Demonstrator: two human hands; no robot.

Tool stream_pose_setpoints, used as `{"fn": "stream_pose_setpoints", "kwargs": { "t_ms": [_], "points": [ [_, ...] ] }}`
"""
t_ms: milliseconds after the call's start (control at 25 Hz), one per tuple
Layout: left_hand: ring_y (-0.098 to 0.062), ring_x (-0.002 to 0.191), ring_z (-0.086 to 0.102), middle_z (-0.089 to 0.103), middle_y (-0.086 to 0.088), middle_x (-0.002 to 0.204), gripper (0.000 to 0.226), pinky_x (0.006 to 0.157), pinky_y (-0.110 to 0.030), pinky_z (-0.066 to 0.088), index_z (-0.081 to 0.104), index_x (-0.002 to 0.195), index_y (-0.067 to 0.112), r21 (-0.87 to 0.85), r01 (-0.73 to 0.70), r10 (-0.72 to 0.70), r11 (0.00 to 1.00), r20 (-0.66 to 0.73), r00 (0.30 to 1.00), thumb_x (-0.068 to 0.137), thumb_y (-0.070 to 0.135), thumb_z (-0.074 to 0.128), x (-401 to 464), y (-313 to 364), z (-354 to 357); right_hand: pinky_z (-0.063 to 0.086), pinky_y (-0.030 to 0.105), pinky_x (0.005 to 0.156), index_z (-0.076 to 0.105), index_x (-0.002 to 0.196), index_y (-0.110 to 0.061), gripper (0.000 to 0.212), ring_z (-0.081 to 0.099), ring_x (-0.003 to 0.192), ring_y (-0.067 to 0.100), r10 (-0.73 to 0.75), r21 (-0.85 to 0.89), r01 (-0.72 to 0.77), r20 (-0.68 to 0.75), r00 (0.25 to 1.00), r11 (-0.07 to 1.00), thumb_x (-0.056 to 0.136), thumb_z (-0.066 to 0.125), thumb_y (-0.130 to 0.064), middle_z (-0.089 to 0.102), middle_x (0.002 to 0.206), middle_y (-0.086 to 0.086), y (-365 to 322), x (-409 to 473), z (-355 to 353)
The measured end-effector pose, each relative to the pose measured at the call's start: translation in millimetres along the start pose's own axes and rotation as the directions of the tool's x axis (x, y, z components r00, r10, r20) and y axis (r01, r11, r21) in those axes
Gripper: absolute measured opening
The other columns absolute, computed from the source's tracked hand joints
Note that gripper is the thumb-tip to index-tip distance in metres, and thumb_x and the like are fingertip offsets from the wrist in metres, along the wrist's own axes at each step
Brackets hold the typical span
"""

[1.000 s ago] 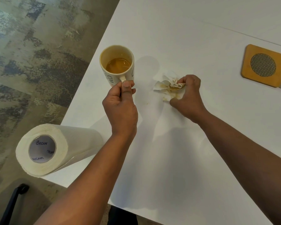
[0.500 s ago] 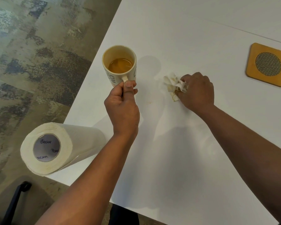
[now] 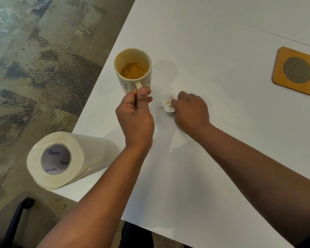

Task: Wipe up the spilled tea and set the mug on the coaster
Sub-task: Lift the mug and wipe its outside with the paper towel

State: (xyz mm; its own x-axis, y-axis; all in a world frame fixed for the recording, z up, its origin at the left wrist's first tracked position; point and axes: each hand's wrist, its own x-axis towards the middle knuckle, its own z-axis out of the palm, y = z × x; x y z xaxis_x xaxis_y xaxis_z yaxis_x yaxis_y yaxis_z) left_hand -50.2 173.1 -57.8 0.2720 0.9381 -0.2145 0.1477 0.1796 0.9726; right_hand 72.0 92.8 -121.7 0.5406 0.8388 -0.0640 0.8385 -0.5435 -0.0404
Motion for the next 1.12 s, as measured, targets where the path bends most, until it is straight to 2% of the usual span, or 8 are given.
{"fn": "stream_pose_setpoints", "kwargs": {
  "t_ms": [200, 320, 440, 640, 760, 880, 1000, 1120],
  "points": [
    [-0.008, 0.090, 0.072, 0.075, 0.016, 0.093, 0.018, 0.082, -0.018, 0.055, 0.071, 0.093, 0.038, 0.004, -0.008, 0.008, 1.000, 0.001, 1.000, 0.102, 0.028, 0.059, 0, 5, -3, 0.037, 0.032, 0.061, 0.074, 0.097, -0.014, 0.019, 0.061, 0.075, 0.031, -0.124, 0.172, 0.106, 0.100, 0.987, 0.979, 0.087, 0.058, -0.013, 0.062, 0.087, 0.008, -53, -17, 1],
    [-0.011, 0.089, 0.072, 0.075, 0.012, 0.095, 0.016, 0.084, -0.022, 0.057, 0.073, 0.098, 0.030, -0.023, -0.013, 0.014, 1.000, 0.028, 1.000, 0.102, 0.026, 0.059, 1, 6, -6, 0.048, 0.035, 0.073, 0.074, 0.105, -0.029, 0.029, 0.065, 0.097, 0.032, 0.121, 0.412, -0.155, 0.107, 0.987, 0.898, 0.083, 0.057, -0.020, 0.069, 0.104, 0.002, -30, 12, -11],
    [-0.012, 0.093, 0.071, 0.074, 0.015, 0.098, 0.015, 0.086, -0.022, 0.057, 0.073, 0.104, 0.027, -0.007, -0.003, 0.004, 1.000, 0.019, 1.000, 0.103, 0.029, 0.058, 0, 6, -7, 0.050, 0.039, 0.082, 0.072, 0.115, -0.035, 0.038, 0.062, 0.108, 0.034, 0.287, 0.333, -0.267, -0.010, 0.958, 0.904, 0.084, 0.056, -0.022, 0.068, 0.115, 0.003, 9, 60, -22],
    [-0.016, 0.098, 0.071, 0.074, 0.016, 0.099, 0.018, 0.095, -0.034, 0.059, 0.073, 0.109, 0.024, 0.003, 0.022, -0.022, 1.000, 0.014, 1.000, 0.102, 0.031, 0.058, 2, 3, -11, 0.040, 0.033, 0.073, 0.073, 0.114, -0.026, 0.029, 0.061, 0.105, 0.031, 0.103, 0.162, -0.103, 0.006, 0.995, 0.981, 0.093, 0.053, -0.023, 0.068, 0.113, 0.005, -4, 111, -6],
    [-0.016, 0.098, 0.071, 0.074, 0.020, 0.093, 0.018, 0.095, -0.036, 0.059, 0.074, 0.107, 0.023, 0.004, 0.013, -0.013, 1.000, 0.021, 1.000, 0.102, 0.030, 0.058, 5, 3, -11, 0.043, 0.034, 0.068, 0.065, 0.108, -0.017, 0.031, 0.061, 0.098, 0.029, -0.096, 0.115, 0.092, 0.034, 0.995, 0.989, 0.091, 0.043, -0.028, 0.066, 0.110, 0.005, -23, 112, 5],
    [-0.022, 0.100, 0.071, 0.076, 0.012, 0.094, 0.017, 0.097, -0.040, 0.058, 0.074, 0.100, 0.028, -0.027, 0.001, -0.001, 1.000, 0.017, 1.000, 0.103, 0.028, 0.057, 6, 6, -9, 0.040, 0.034, 0.061, 0.068, 0.103, -0.019, 0.023, 0.060, 0.092, 0.028, -0.313, 0.167, 0.302, 0.046, 0.949, 0.938, 0.090, 0.049, -0.023, 0.067, 0.106, 0.003, -24, 88, 1],
    [-0.019, 0.098, 0.072, 0.077, 0.011, 0.094, 0.018, 0.093, -0.034, 0.059, 0.075, 0.097, 0.030, -0.044, 0.017, -0.017, 0.999, 0.008, 1.000, 0.103, 0.027, 0.057, 9, 9, -6, 0.042, 0.031, 0.056, 0.077, 0.103, -0.027, 0.028, 0.058, 0.091, 0.023, -0.548, 0.228, 0.523, 0.063, 0.834, 0.822, 0.083, 0.060, -0.016, 0.067, 0.111, -0.005, -12, 50, -2],
    [-0.015, 0.095, 0.073, 0.076, 0.015, 0.090, 0.019, 0.090, -0.029, 0.059, 0.074, 0.095, 0.033, -0.039, 0.010, -0.009, 0.999, 0.007, 1.000, 0.103, 0.026, 0.058, 11, 10, -3, 0.043, 0.029, 0.052, 0.076, 0.096, -0.029, 0.030, 0.056, 0.086, 0.022, -0.602, 0.231, 0.570, 0.093, 0.793, 0.788, 0.078, 0.057, -0.013, 0.066, 0.102, -0.008, 4, 20, 2]
  ]
}}
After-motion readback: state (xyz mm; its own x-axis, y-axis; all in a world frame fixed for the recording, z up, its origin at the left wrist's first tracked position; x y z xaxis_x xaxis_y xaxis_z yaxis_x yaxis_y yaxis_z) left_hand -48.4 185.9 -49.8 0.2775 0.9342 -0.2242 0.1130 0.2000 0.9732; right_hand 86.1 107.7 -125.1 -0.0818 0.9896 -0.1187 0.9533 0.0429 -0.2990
